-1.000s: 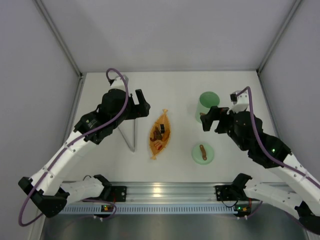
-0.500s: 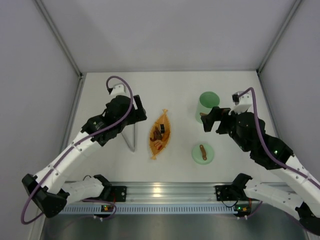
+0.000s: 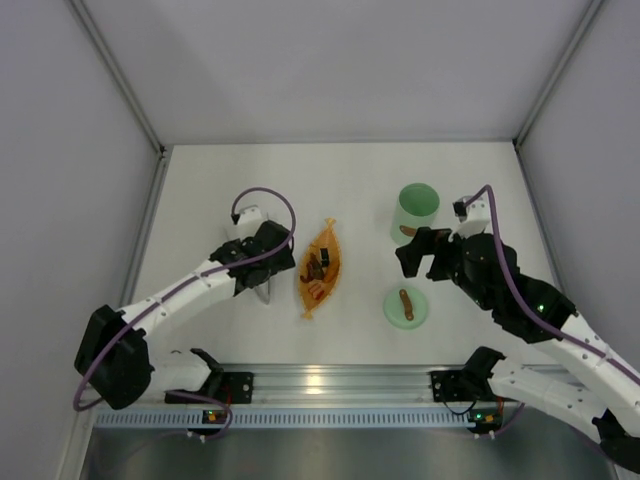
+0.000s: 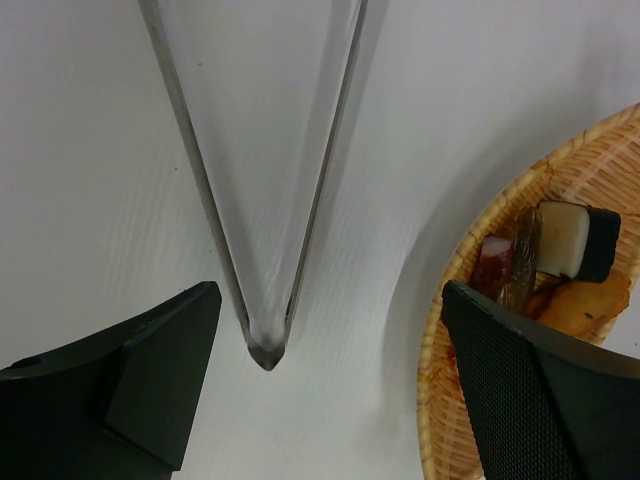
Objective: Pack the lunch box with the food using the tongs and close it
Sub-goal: Pick up the clamp at the center of the board.
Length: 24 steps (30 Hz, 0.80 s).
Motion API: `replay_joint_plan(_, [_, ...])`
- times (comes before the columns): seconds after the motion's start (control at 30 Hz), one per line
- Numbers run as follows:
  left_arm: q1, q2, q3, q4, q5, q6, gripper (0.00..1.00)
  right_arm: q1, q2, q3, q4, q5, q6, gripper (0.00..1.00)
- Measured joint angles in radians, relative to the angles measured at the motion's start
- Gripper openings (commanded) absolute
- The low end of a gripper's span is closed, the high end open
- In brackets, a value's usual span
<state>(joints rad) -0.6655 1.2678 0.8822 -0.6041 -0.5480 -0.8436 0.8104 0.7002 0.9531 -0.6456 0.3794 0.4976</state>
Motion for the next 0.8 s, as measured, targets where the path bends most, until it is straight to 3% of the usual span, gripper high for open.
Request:
replay_joint_plan(0.3, [0.087,0.04,-0.1,0.101,0.033,-0.007,0.98,0.0,-0.006,-0.013,0.002,-0.018,0.004,1.0])
replay_joint_plan(0.8, [0.151,0.161,-0.124,0.21,0.097,0.013,0.98,0.0,-0.006,-0.031,0.002,-0.022,0.012,0.99])
